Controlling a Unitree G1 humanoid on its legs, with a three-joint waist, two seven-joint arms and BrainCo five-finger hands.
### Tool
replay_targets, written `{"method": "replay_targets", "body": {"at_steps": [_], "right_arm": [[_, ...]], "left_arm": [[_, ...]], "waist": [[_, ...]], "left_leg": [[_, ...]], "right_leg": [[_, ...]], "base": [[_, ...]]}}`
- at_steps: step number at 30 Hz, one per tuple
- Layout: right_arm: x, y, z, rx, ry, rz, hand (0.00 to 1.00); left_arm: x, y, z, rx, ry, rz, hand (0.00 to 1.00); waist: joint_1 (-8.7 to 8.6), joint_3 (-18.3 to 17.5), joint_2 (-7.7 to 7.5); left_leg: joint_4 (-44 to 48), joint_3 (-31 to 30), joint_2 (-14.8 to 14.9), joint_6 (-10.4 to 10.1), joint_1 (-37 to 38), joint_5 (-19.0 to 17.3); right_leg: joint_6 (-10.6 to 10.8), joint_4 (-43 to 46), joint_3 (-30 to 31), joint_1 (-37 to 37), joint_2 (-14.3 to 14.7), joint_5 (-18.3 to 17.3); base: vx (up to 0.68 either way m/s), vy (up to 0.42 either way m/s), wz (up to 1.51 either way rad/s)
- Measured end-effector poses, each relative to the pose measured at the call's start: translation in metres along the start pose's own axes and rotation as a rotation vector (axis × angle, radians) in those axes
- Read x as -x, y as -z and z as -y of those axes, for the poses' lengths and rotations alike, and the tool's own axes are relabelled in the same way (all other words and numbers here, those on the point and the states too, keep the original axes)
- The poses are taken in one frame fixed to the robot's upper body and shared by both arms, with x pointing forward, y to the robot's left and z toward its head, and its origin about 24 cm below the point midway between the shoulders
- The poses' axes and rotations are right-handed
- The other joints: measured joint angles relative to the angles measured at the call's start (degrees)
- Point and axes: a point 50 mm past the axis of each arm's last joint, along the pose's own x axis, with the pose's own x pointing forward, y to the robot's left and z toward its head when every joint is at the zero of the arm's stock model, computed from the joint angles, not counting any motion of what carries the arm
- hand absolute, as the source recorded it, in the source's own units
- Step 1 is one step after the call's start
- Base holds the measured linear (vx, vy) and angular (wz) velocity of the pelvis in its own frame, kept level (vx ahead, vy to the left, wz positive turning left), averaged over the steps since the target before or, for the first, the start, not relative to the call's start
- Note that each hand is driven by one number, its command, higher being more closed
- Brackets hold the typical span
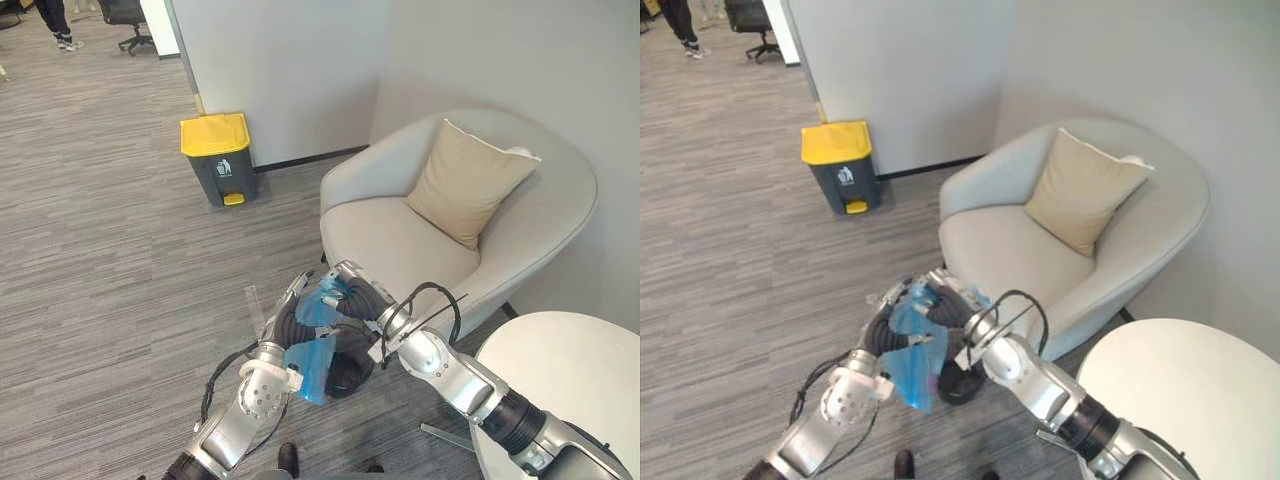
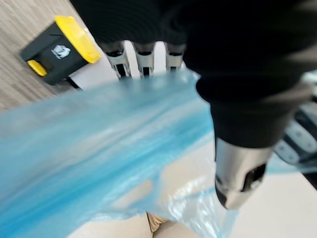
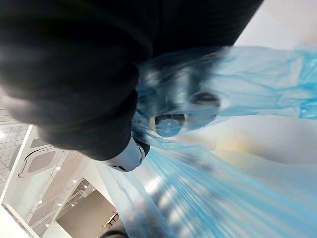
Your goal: Gather rubbish on tea table into small bin, then transfer packed bag to large trash can.
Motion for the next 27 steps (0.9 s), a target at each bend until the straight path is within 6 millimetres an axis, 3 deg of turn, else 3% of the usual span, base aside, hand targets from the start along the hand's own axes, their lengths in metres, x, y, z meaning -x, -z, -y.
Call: {"method": "replay_targets", "body": {"at_steps": [6,15,25,26,27], "right_arm": [[-0.017,-0.017,-0.004,-0.063,0.017,0.073,1.00],[-0.035,-0.043,-0.021,-0.212,-0.026,0.155,1.00],[-0.047,-0.061,-0.028,-0.336,-0.066,0.200,1.00],[-0.048,-0.063,-0.030,-0.348,-0.066,0.207,1.00],[-0.048,-0.065,-0.031,-0.356,-0.069,0.213,1.00]], "left_arm": [[-0.005,0.001,0.006,-0.046,-0.003,-0.007,0.00],[-0.004,0.029,0.025,-0.051,0.026,-0.167,0.00],[-0.003,0.048,0.025,-0.109,-0.027,-0.271,0.00],[-0.003,0.051,0.021,-0.113,-0.058,-0.293,1.00],[-0.003,0.052,0.021,-0.112,-0.074,-0.303,1.00]], "waist": [[0.16,-0.1,-0.11],[0.39,-0.9,-0.94],[0.45,-1.1,-1.19],[0.42,-1.1,-1.19],[0.42,-1.1,-1.19]], "left_leg": [[-0.2,0.2,0.0,0.1,0.0,0.1],[-0.3,1.0,0.6,0.0,0.0,0.0],[-0.3,1.5,1.7,-0.8,-0.1,-0.5],[-0.2,1.6,1.8,-0.9,-0.1,-0.4],[-0.1,1.6,1.9,-0.9,-0.1,-0.4]], "right_leg": [[0.0,0.0,0.3,-0.2,0.0,0.1],[-0.1,-1.0,1.2,-0.2,0.2,0.8],[-0.7,-1.9,2.1,-0.3,1.2,1.6],[-0.8,-1.9,2.2,-0.3,1.3,1.7],[-0.8,-1.9,2.3,-0.3,1.4,1.7]], "base": [[0.00,0.005,-0.01],[0.01,0.006,-0.05],[0.01,-0.005,-0.06],[0.03,-0.011,-0.04],[0.04,-0.014,-0.04]]}}
